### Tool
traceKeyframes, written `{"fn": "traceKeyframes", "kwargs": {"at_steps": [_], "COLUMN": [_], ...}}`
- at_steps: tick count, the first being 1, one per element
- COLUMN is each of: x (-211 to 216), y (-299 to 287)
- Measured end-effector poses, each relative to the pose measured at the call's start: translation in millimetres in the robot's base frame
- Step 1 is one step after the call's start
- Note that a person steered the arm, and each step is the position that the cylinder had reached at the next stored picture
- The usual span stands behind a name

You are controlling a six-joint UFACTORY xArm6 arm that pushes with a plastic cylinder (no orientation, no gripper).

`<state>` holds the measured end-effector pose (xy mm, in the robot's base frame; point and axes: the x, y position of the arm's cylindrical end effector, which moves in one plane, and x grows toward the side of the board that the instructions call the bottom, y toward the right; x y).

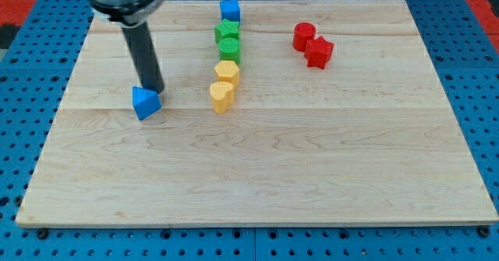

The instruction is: Push the triangle below the yellow blocks

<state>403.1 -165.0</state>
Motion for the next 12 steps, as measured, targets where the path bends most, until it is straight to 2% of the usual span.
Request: {"fn": "traceKeyframes", "kwargs": {"at_steps": [1, 3, 4, 5, 6, 7, 8, 9, 12], "x": [-13.9, 50.5, 52.4, 80.5, 98.7, 95.7, 103.0, 82.5, 80.2], "y": [-32.9, 61.5, 12.4, 9.9, 45.7, 59.0, 22.3, 13.6, 114.4]}}
